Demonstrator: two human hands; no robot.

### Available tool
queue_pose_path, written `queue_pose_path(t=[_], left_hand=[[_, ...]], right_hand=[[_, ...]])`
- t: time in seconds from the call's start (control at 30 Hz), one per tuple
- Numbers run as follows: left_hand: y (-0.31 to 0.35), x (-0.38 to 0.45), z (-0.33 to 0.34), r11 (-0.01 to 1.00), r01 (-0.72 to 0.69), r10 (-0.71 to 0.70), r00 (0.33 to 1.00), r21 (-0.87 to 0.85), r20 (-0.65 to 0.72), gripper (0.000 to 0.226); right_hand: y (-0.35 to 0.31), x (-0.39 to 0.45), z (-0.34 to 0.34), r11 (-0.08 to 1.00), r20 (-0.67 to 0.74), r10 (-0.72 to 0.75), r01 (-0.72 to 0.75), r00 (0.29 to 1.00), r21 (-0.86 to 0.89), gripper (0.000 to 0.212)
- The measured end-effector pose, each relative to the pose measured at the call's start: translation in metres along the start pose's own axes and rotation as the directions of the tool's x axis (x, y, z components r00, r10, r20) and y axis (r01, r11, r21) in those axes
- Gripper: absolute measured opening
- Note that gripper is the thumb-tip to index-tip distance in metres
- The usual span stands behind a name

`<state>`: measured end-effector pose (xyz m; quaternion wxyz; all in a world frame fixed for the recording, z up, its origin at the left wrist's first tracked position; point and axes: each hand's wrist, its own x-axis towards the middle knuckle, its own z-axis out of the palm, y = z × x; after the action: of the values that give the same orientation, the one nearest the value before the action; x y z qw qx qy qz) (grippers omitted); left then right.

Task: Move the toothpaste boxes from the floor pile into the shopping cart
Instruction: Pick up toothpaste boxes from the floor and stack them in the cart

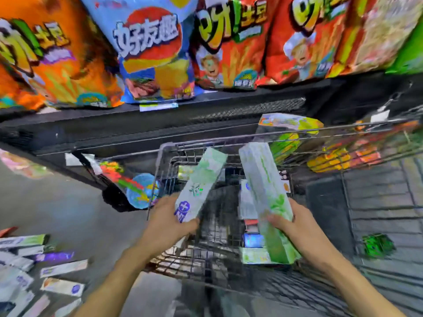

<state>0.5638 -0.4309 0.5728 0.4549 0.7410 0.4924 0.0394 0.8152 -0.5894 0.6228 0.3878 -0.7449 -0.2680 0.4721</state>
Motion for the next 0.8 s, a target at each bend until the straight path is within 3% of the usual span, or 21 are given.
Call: queue_pose_path(t=[0.17, 0.27, 0.33, 0.47, 0.6, 0.8], left_hand=[[-0.043, 0.085, 0.041, 0.933, -0.050, -0.035, 0.973, 0.357, 0.227, 0.057], [-0.064, 0.120, 0.062, 0.819, -0.128, -0.056, 0.952, 0.559, 0.300, 0.062], [-0.075, 0.138, 0.073, 0.778, -0.189, -0.030, 0.941, 0.599, 0.337, 0.062], [-0.092, 0.173, 0.091, 0.709, -0.272, -0.008, 0.919, 0.651, 0.393, 0.061], [-0.108, 0.200, 0.100, 0.597, -0.319, 0.007, 0.920, 0.736, 0.393, 0.077], [-0.118, 0.215, 0.101, 0.566, -0.201, -0.072, 0.954, 0.799, 0.291, 0.080]], right_hand=[[0.053, 0.062, -0.012, 0.997, -0.038, 0.030, -0.033, 0.999, -0.071, 0.023], [0.088, 0.090, -0.013, 0.988, -0.045, 0.059, -0.065, 0.997, -0.140, 0.036], [0.109, 0.107, -0.009, 0.980, -0.052, 0.084, -0.092, 0.995, -0.175, 0.044], [0.138, 0.131, 0.002, 0.974, -0.077, 0.100, -0.113, 0.992, -0.197, 0.041], [0.149, 0.144, 0.008, 0.971, -0.081, 0.133, -0.146, 0.988, -0.187, 0.036], [0.149, 0.149, 0.016, 0.972, -0.051, 0.146, -0.153, 0.988, -0.178, 0.034]])
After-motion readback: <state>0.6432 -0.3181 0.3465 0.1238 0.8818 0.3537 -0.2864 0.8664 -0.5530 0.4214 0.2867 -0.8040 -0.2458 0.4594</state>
